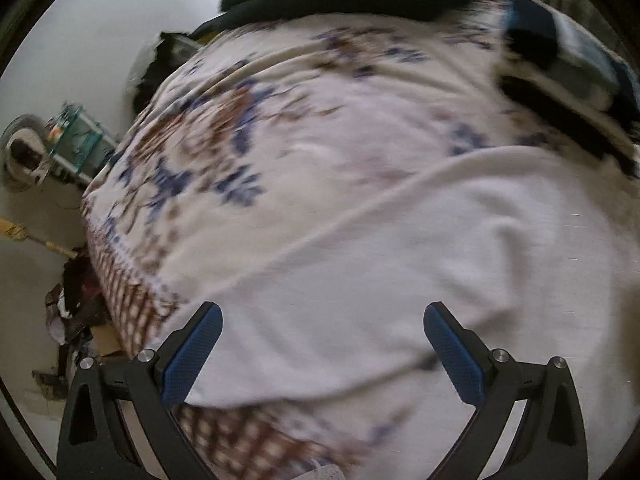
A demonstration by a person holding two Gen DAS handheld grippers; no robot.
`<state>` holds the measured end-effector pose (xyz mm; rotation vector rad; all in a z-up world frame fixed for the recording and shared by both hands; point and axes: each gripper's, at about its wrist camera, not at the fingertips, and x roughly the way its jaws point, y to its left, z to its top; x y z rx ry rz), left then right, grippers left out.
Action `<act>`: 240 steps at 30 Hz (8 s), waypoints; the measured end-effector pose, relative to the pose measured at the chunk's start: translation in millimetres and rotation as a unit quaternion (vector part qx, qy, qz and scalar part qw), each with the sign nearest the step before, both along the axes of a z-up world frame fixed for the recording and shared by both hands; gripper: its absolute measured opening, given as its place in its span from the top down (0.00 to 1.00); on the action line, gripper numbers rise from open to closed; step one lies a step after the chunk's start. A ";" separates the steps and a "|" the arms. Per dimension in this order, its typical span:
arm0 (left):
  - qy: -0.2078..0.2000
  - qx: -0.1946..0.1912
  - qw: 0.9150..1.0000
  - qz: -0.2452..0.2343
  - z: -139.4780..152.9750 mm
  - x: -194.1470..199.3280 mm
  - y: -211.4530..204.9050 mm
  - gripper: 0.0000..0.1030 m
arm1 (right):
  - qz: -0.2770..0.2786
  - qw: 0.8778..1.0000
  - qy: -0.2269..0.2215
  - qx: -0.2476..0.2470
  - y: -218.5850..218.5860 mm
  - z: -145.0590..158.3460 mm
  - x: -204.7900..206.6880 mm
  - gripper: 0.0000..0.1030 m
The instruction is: Fold small clothes
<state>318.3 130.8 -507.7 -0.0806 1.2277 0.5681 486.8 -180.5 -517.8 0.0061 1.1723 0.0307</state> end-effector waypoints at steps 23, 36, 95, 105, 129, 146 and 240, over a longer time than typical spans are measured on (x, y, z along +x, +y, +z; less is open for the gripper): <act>-0.006 -0.140 0.957 0.254 -19.2 -176.6 201.4 0.00 | -0.016 0.989 0.123 0.080 58.1 -14.5 -61.2 0.29; -0.061 -0.363 0.814 0.448 -133.3 -241.3 245.8 0.40 | -0.064 0.981 0.171 0.060 42.2 -48.9 -111.7 0.29; -0.042 -0.043 0.995 -0.079 6.4 110.0 -113.3 0.17 | -0.168 0.954 0.170 0.179 -242.4 -53.4 -48.8 0.87; -0.037 -0.095 0.992 -0.071 -23.1 149.0 -71.9 0.17 | -0.211 0.964 0.143 0.074 -256.3 -5.6 -80.5 0.96; -0.079 -0.044 0.979 -0.183 36.9 142.0 -104.2 0.06 | -0.141 0.960 0.184 0.158 -239.4 20.3 -84.7 0.36; 0.156 -0.192 0.921 -0.300 -73.1 -129.1 -483.5 0.11 | -0.061 0.951 0.231 0.197 -441.5 26.7 -142.6 0.36; 0.033 -0.280 0.959 -0.005 -50.6 -168.5 -38.2 0.98 | 0.032 0.904 0.382 0.191 -10.2 -51.7 -406.9 1.00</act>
